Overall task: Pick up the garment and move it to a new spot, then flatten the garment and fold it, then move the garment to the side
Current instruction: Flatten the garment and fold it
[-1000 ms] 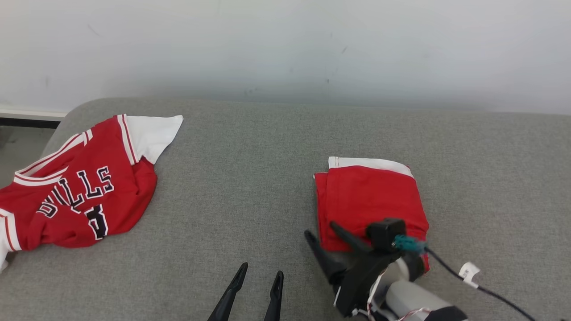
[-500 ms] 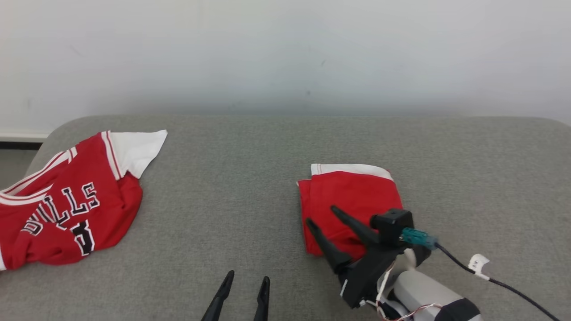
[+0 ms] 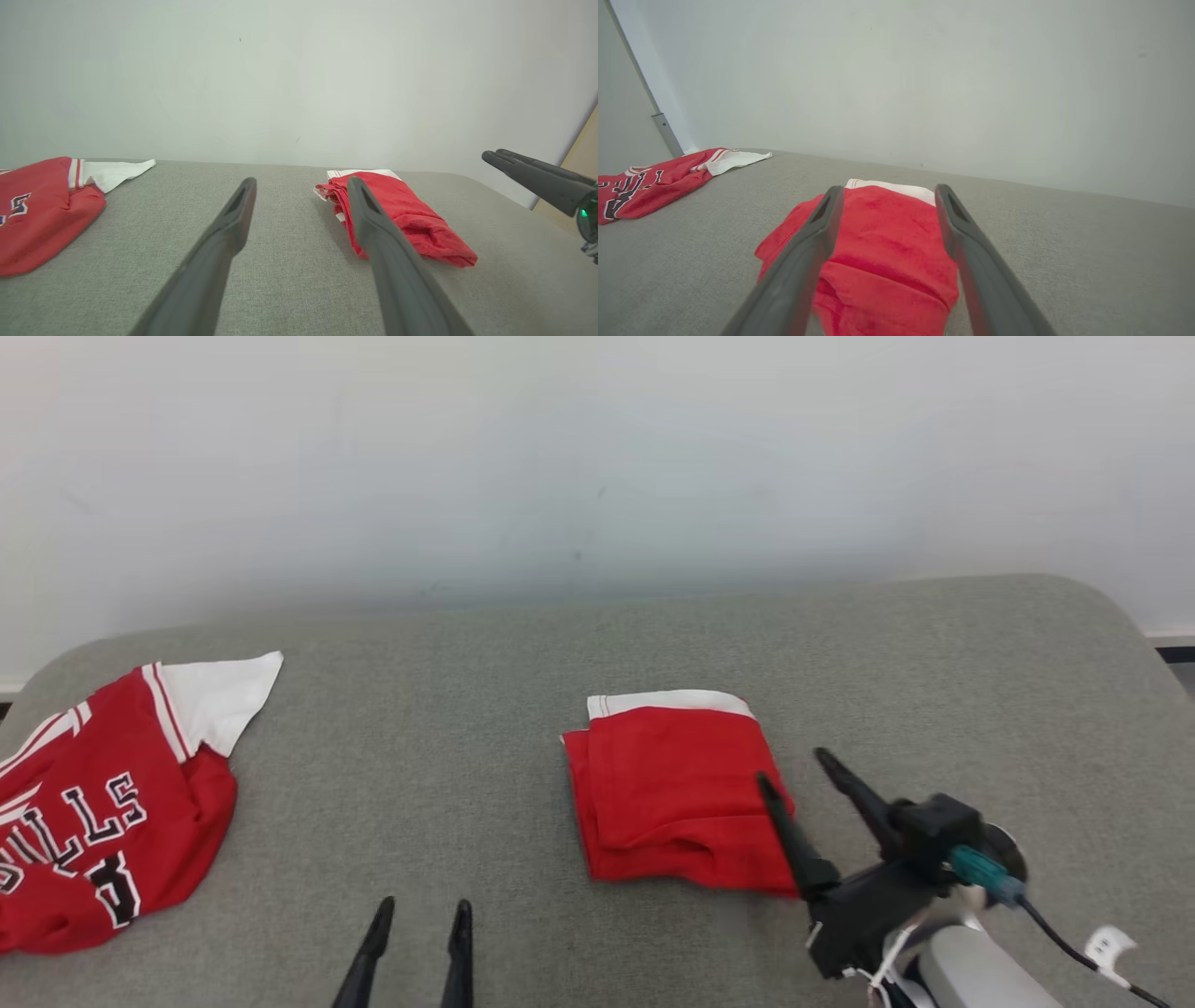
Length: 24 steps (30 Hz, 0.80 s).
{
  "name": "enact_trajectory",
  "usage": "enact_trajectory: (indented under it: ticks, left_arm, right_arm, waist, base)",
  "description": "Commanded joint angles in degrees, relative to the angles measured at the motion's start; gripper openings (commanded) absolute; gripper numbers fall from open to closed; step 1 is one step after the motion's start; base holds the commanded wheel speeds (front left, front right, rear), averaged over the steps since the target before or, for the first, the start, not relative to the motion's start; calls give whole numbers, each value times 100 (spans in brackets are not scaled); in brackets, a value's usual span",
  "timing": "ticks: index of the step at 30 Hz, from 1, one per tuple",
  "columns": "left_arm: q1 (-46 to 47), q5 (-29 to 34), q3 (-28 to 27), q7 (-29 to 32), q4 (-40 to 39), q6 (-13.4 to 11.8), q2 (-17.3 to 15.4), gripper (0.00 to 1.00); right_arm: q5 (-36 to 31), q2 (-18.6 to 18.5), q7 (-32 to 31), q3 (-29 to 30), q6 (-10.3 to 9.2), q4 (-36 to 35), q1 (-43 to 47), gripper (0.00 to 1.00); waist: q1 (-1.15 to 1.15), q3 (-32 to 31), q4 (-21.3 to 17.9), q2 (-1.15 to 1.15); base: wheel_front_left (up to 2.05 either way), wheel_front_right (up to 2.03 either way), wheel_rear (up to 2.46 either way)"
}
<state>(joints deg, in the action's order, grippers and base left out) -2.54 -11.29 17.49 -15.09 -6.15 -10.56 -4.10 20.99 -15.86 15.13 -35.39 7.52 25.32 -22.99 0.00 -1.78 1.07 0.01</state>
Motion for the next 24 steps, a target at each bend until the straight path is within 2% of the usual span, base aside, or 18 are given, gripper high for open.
enact_trajectory:
  ticks: [1,4,11,17,24]
  left_arm:
    - [-142,49,-92,8,-31,-2,-40,100]
    - [-177,66,-241,8,-38,38,-68,100]
    - [-333,153,-515,8,-83,227,-44,100]
    - [-627,341,-798,8,-53,244,-28,100]
    - [-853,493,-1051,8,-52,380,15,100]
  right_arm:
    - [-140,26,8,257,-6,-149,206,100]
    - [-369,85,7,788,-6,-440,548,100]
    - [-703,156,7,1512,-6,-972,1254,100]
    - [-622,199,8,1711,-6,-1305,1830,100]
    - [-584,182,8,1703,-6,-1592,2276,100]
  waist:
    - [0,-77,-117,-1]
    - [0,-112,-175,-1]
    - [0,-194,-224,-1]
    - [0,-329,-251,-1]
    - [0,-427,-249,-1]
  base:
    - [0,0,0]
    - [0,0,0]
    - [0,0,0]
    - [0,0,0]
    - [0,0,0]
